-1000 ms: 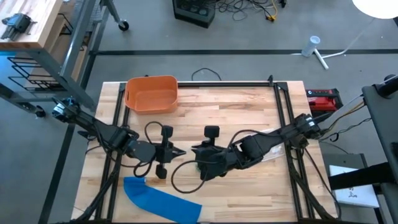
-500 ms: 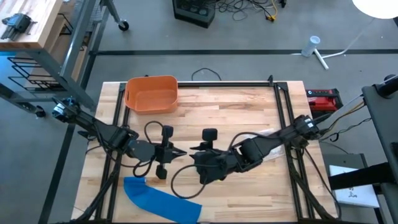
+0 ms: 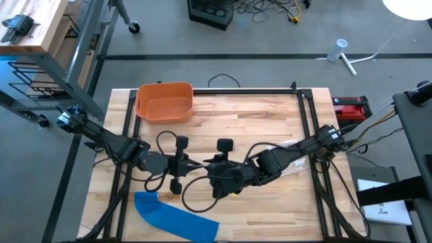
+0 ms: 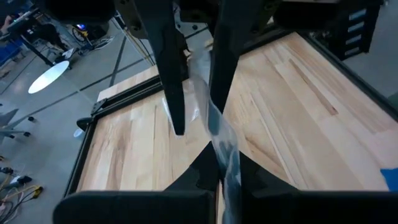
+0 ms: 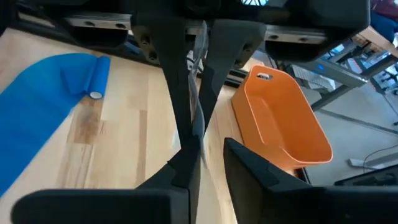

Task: Roll bandage
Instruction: Open the top transparent zip bag

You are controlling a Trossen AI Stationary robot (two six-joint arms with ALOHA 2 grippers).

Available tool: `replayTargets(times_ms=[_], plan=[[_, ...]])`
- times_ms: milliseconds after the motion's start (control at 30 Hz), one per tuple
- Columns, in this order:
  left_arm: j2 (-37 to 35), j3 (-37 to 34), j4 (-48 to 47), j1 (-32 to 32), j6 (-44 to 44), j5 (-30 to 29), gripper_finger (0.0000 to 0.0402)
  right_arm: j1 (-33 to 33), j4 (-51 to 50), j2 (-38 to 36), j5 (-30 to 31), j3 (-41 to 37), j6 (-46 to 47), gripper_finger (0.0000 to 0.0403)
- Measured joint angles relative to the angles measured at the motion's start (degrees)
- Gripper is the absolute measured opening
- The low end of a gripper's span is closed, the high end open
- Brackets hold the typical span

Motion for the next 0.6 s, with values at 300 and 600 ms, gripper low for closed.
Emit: replayTargets(times_ms=[300, 600], plan=[[-0.02, 0.00, 0.74, 0.02, -0.66, -0.14, 0.0030, 0.28, 0.24, -0.04, -0.24, -0.04, 0.11, 0.0004], [-0.02, 0.00, 0.94, 0.02, -0.66, -0.19, 0.0126, 3.46, -2.41, -1.09, 0.45, 0.43, 2.04, 0.0000]])
